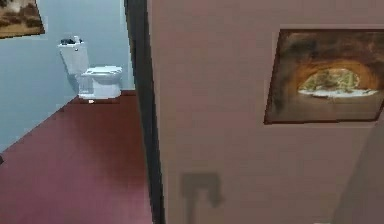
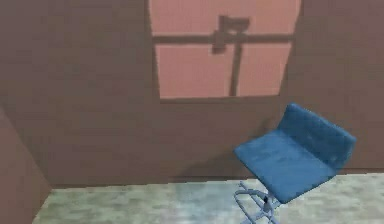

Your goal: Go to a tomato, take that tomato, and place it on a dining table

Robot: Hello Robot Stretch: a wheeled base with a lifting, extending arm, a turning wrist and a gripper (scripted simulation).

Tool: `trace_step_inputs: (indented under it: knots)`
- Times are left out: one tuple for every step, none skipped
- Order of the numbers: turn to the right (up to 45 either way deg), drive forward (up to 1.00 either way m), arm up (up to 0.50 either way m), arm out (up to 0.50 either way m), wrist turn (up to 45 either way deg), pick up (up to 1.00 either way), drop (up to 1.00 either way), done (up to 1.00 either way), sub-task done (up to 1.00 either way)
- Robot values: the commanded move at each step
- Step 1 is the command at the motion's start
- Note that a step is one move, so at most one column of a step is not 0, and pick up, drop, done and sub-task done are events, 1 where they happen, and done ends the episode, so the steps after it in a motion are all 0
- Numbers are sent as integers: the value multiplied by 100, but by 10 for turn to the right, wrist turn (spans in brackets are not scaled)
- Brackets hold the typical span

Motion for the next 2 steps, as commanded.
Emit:
trace_step_inputs:
  knots:
    - [-450, 0, 0, 0, 0, 0, 0, 0, 0]
    - [0, 80, 0, 0, 0, 0, 0, 0, 0]
